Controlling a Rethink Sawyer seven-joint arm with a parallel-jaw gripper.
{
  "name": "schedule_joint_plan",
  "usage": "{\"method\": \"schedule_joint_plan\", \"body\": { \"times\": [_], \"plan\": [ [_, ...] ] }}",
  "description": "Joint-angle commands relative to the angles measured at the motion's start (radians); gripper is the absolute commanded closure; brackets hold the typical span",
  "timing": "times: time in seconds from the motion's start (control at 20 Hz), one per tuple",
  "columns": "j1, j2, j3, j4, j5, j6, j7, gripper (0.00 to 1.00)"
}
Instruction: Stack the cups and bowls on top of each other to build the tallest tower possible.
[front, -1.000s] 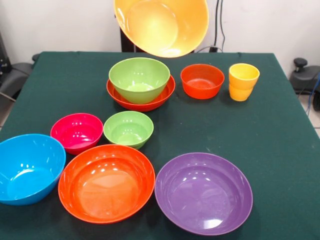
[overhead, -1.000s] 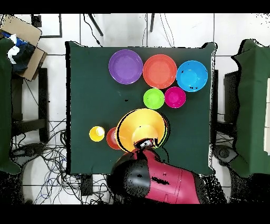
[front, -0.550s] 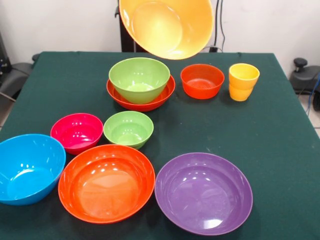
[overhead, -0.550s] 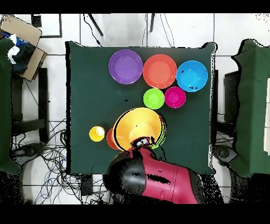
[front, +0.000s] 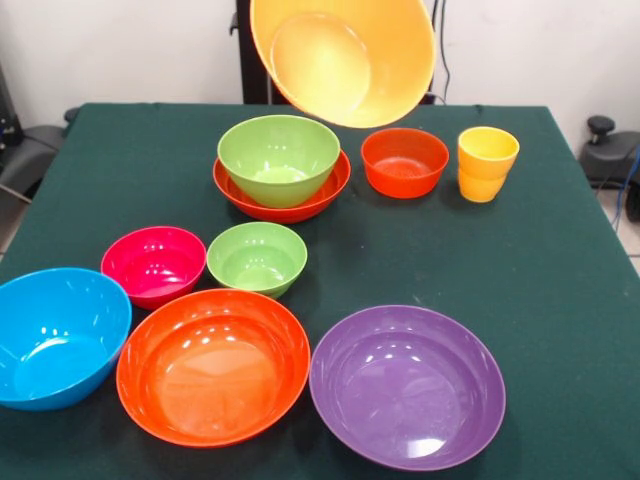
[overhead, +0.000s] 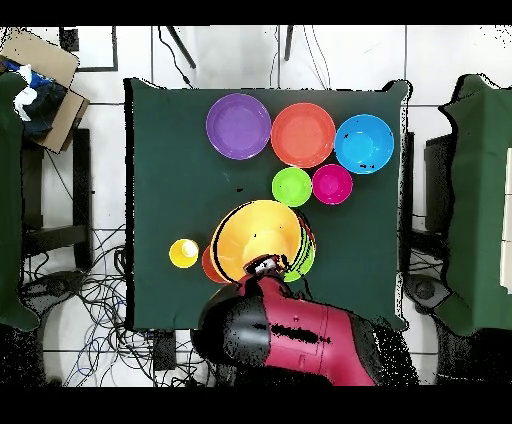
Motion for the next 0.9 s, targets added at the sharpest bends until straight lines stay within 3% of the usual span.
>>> {"method": "schedule_joint_plan", "body": {
  "times": [0.05, 0.25, 0.65, 0.9],
  "plan": [
    [0.003, 0.086, 0.073, 0.012, -0.102, -0.107, -0.051, 1.00],
    [0.006, 0.101, 0.070, 0.027, -0.111, -0.145, -0.032, 1.00],
    [-0.030, 0.061, 0.087, 0.017, -0.080, -0.103, -0.088, 1.00],
    [-0.071, 0.088, 0.101, -0.016, -0.090, -0.128, -0.101, 1.00]
  ]
}}
